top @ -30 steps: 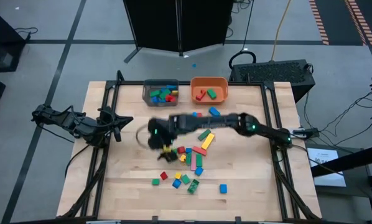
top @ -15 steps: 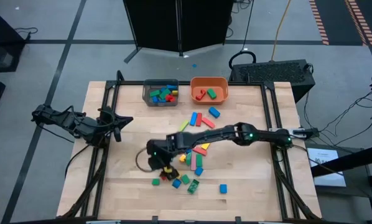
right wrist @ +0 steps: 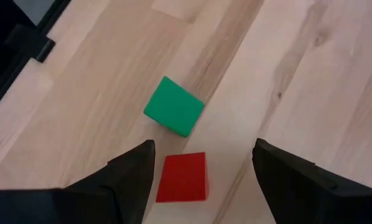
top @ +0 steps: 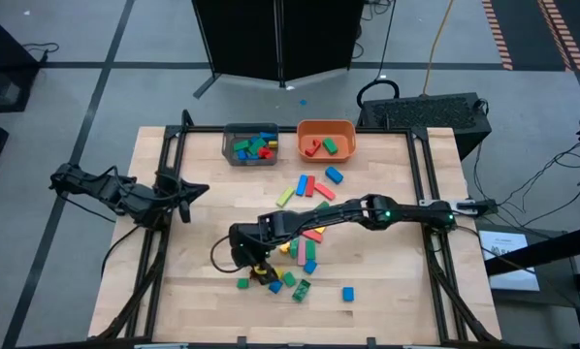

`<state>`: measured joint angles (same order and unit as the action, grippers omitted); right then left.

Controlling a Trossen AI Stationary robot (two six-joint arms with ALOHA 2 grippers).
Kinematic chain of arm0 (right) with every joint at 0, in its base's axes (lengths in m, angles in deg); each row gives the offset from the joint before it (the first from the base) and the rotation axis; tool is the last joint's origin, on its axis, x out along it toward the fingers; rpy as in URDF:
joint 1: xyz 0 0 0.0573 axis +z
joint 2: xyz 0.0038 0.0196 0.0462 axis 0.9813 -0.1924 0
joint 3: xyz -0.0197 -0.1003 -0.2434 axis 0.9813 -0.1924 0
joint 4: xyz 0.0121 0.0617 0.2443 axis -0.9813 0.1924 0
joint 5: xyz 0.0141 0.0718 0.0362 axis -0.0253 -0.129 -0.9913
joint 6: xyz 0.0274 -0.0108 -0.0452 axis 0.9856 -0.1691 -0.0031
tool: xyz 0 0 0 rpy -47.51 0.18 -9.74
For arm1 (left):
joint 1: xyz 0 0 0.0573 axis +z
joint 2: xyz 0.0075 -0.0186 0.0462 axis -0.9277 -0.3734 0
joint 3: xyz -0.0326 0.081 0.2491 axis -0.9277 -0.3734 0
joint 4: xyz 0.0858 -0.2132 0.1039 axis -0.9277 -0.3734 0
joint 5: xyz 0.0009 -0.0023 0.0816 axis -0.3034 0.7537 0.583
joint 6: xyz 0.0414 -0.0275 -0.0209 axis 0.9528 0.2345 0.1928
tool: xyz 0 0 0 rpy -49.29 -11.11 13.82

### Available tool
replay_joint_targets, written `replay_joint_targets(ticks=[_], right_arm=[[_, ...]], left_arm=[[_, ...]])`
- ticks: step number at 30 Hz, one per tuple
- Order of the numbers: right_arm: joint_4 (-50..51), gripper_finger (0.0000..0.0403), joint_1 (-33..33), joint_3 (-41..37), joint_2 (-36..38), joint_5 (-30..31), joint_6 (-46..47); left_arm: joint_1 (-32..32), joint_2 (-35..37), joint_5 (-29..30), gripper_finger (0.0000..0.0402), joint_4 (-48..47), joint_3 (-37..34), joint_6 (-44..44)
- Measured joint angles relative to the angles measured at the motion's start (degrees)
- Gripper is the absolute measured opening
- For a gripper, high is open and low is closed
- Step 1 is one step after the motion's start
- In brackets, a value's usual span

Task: Sort blocks by size
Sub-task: Put the small red block into the black bin

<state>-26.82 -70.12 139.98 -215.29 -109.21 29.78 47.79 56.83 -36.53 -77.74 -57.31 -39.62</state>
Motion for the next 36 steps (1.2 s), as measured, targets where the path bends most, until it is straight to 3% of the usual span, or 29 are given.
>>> replay_joint_targets(ticks=[22, 27, 36], right_arm=[[-7.7, 0.0252, 1.6, -8.9, 0.3, 1.4, 9.7], [-7.8, 0.02, 2.1, -11.5, 0.7, 6.6, 10.1], [-9.0, 0.0072, 3.0, -14.7, 0.6, 10.3, 9.0]], left_arm=[[0.0, 0.0, -2.0, 0.0, 0.0, -0.7, -0.3], [0.0, 0.0, -2.0, 0.0, 0.0, -0.7, 0.2], [0.0, 0.0, -1.3, 0.0, -0.8, -0.7, 0.2]])
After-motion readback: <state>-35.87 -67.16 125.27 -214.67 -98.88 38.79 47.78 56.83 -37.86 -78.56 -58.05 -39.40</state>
